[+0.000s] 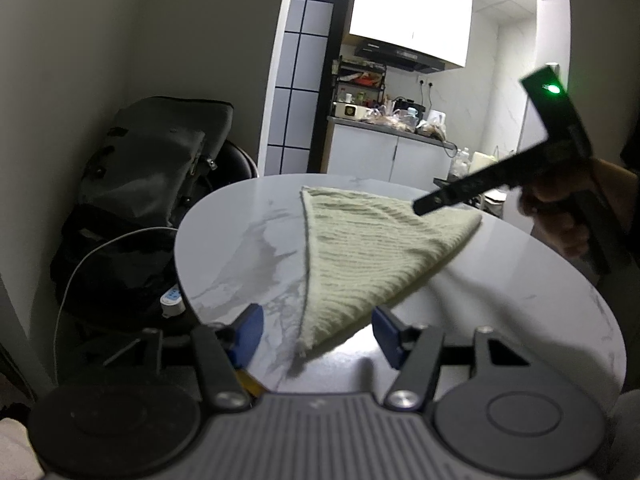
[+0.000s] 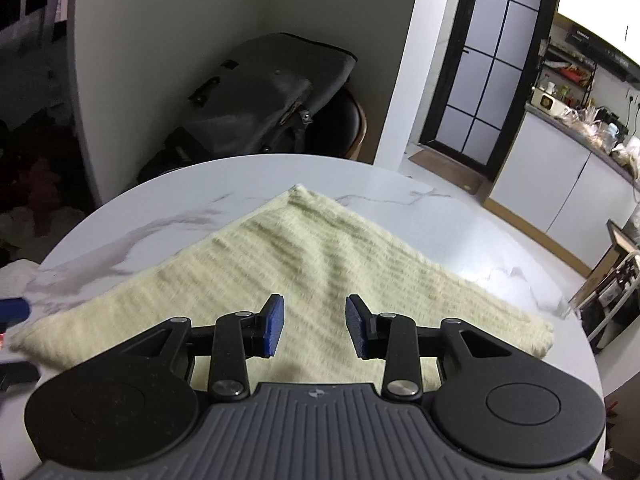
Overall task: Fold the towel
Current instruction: 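Lower the edge onto the towel and open the right gripper, forming a triangle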
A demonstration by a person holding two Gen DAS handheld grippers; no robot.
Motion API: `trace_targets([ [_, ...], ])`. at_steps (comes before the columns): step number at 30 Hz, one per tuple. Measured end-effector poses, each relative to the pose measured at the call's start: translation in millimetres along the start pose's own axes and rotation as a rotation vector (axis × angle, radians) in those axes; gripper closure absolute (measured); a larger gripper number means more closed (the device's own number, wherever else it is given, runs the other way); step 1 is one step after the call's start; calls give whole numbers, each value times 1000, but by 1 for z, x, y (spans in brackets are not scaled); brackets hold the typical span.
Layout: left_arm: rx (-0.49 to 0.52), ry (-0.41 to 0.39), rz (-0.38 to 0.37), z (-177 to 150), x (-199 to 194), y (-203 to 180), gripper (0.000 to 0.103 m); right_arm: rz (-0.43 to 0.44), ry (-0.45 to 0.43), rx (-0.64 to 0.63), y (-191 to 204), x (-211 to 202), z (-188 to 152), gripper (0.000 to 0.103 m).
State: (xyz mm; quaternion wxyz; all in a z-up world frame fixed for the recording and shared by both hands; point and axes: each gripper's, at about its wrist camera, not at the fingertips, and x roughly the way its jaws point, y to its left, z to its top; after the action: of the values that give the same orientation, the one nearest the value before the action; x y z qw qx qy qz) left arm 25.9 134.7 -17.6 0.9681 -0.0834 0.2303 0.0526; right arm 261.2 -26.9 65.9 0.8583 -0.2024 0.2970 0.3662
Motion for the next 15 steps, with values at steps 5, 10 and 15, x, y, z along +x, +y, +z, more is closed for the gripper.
trace_targets([
  [5,22,13,15,1,1,-4,41,8,-12,4,-3,-19,-17,54],
  [10,29,23,36,1,1,-7,51,10,-35,39,-11,-38,-32,49],
  [15,73,38,59,1,2,-15,51,0,-63,62,-18,-57,-48,43],
])
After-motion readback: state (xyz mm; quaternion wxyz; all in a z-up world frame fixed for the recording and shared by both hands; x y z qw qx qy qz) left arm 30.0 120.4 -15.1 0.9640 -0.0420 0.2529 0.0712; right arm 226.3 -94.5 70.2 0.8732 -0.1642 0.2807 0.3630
